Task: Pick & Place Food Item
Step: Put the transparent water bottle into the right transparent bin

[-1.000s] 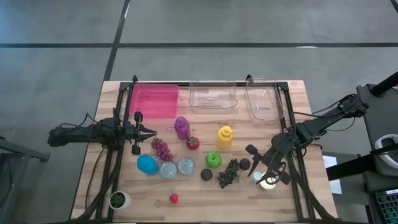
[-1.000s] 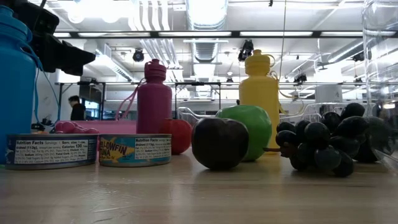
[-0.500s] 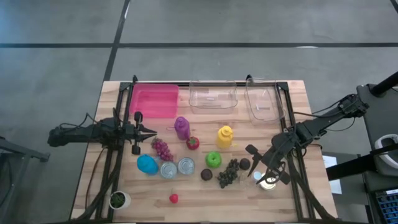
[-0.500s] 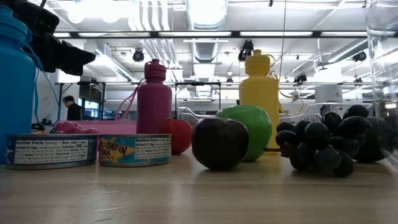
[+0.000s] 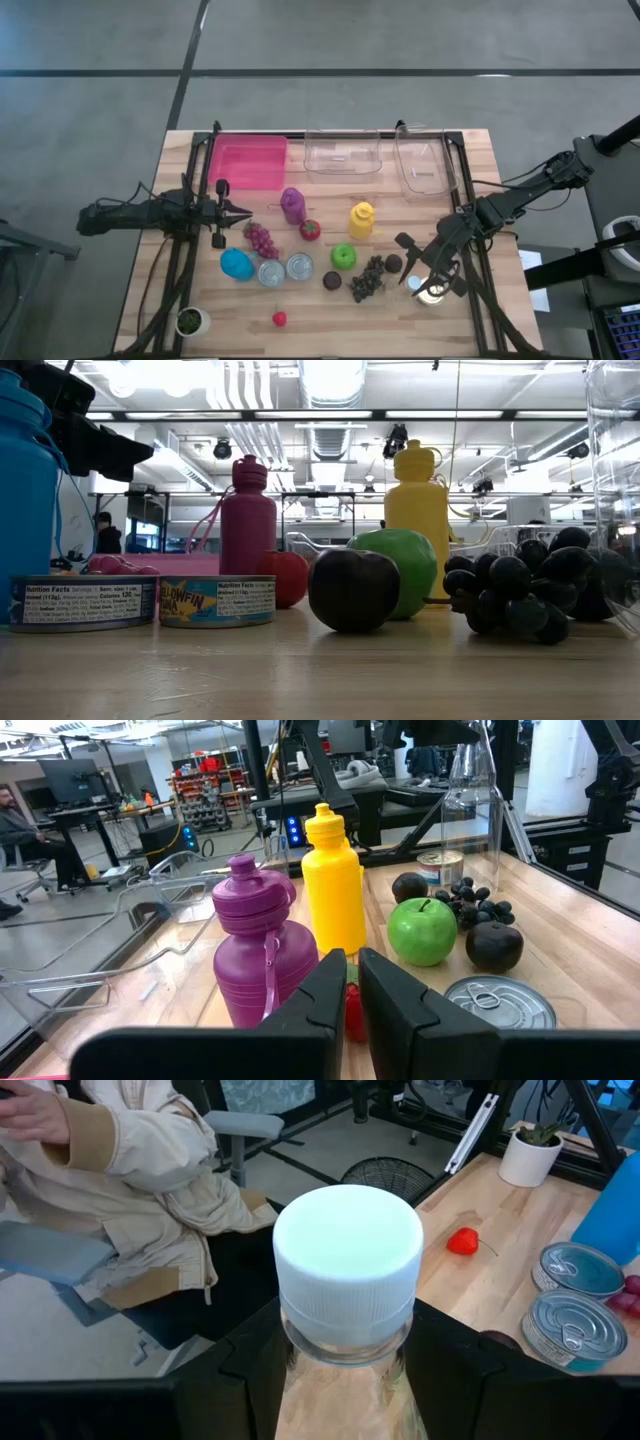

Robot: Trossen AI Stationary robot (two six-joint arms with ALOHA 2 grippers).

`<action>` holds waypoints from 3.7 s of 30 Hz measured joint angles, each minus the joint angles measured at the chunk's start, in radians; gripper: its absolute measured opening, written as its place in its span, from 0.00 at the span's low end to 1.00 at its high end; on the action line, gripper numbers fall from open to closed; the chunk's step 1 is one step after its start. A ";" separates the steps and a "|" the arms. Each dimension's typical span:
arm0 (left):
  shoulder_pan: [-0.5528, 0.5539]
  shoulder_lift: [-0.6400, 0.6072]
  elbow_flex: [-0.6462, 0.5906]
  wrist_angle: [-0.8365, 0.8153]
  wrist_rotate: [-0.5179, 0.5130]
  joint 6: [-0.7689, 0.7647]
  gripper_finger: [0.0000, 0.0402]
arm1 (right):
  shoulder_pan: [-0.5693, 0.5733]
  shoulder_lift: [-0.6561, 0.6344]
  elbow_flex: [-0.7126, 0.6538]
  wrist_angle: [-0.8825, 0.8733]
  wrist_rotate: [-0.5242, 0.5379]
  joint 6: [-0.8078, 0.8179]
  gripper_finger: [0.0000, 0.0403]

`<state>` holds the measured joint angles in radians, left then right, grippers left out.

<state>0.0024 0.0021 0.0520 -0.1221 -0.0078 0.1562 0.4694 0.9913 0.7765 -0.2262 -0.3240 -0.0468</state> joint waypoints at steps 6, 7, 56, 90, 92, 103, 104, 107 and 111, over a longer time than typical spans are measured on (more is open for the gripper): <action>0.000 0.000 0.000 0.000 0.000 0.000 0.09 | 0.000 0.000 0.000 0.001 0.001 0.013 0.42; 0.000 0.000 0.000 0.000 0.000 0.000 0.09 | 0.000 0.000 0.000 0.001 0.001 0.013 0.42; 0.000 0.000 0.000 0.000 0.000 0.000 0.09 | -0.001 0.000 0.000 0.001 0.015 0.042 0.39; 0.000 0.000 0.000 0.000 0.000 0.000 0.09 | -0.003 -0.023 0.333 -0.239 0.182 -0.009 0.39; 0.000 0.000 0.000 0.000 0.000 0.000 0.09 | -0.003 -0.023 0.364 -0.276 0.229 -0.008 0.39; 0.000 0.000 0.000 0.000 0.000 0.000 0.09 | -0.019 -0.023 0.523 -0.431 0.425 0.064 0.39; 0.000 0.000 0.000 0.000 0.000 0.000 0.09 | -0.025 -0.023 0.534 -0.445 0.437 0.076 0.39; 0.000 0.000 0.000 0.000 0.000 0.000 0.09 | -0.044 -0.023 0.564 -0.484 0.458 0.105 0.38; 0.000 0.000 0.000 0.000 0.000 0.000 0.09 | -0.072 -0.027 0.598 -0.523 0.464 0.146 0.39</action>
<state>0.0025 0.0021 0.0521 -0.1222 -0.0078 0.1562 0.3970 0.9643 1.3747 -0.7496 0.1401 0.0988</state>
